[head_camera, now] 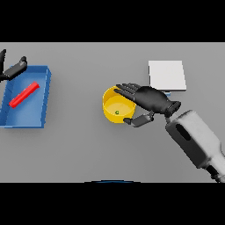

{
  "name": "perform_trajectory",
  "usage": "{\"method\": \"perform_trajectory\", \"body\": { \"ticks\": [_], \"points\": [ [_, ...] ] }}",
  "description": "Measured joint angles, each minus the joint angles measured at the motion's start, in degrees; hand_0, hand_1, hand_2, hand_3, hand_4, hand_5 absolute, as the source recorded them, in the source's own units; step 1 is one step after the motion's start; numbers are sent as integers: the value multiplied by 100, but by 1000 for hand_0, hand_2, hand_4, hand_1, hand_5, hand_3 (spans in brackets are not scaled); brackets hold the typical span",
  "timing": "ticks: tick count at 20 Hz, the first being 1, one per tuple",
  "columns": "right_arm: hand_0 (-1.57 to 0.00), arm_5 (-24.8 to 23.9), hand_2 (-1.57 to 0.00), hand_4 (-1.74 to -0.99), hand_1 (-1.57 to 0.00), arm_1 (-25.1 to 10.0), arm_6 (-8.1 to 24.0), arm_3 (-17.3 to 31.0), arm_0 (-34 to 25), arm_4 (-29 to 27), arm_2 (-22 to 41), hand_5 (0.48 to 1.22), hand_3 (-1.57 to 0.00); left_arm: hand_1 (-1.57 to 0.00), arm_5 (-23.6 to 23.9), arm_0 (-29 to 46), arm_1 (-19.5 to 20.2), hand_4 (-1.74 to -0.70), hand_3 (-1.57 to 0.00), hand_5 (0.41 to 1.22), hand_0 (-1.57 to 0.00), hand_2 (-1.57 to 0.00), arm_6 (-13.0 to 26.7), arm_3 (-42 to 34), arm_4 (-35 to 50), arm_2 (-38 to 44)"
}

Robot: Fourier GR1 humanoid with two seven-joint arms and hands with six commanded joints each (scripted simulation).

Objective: Pick up the red beaker and tilt it to pour out 1 green nut into yellow bowl. Pick up the yellow bowl and place it on the metallic measuring scale.

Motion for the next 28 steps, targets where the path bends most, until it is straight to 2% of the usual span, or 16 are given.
{"method": "perform_trajectory", "body": {
  "ticks": [1, 3, 11, 17, 22, 24, 25, 26, 27, 28],
  "points": [
    [1, 60, 1, -1210, 1, -8, -89, 51, -24, 74, 117, 641, 1, 1, 21, 25, 23, -766, 1, 721, 1, 1, -23, 2, 21, 32],
    [1, 199, 1, -1214, 1, 67, -14, 199, -245, 151, 244, 648, 1, 1, 36, 59, -12, -780, 1, 721, 1, 1, -69, -35, 100, 72],
    [1, 226, 1, -1256, 1, 97, -561, 1001, -599, 451, 633, 673, 1, 1, 8, 14, -62, -798, 1, 725, 1, 1, -159, 78, 143, 131],
    [1, 442, 1, -1279, 1, 234, -507, 1353, -762, 530, 816, 699, 0, 1, -19, 81, -49, -792, 1, 725, 1, 1, -180, 0, 150, 96],
    [1, 343, -15, -1289, 1, 297, -751, 1625, -851, 533, 845, 721, -42, 1, 48, 29, -42, -793, 1, 729, 1, 1, -92, -48, 118, 87],
    [1, 281, -52, -1309, 1, 378, -800, 1675, -767, 522, 866, 768, -88, 1, 37, 97, 55, -794, 1, 732, 1, 1, -105, -113, 139, 108],
    [1, 235, -84, -1333, -14, 469, -661, 1739, -796, 545, 862, 800, -121, 1, 83, 111, 9, -793, 1, 732, 1, 1, -88, -155, 141, 87],
    [-68, 261, -140, -1365, -69, 511, -598, 1806, -860, 513, 824, 838, -178, 1, 68, 68, 33, -796, 1, 730, 1, 1, -38, -154, 136, 92],
    [-173, 288, -204, -1396, -145, 468, -676, 1774, -845, 503, 829, 875, -243, 1, 111, 90, 44, -796, 1, 730, 1, 1, -29, -229, 128, 81],
    [-322, 323, -289, -1436, -258, 435, -705, 1668, -754, 503, 867, 944, -328, 1, 160, 106, -15, -793, 1, 729, 1, 1, -9, -195, 115, 63]
  ]
}}
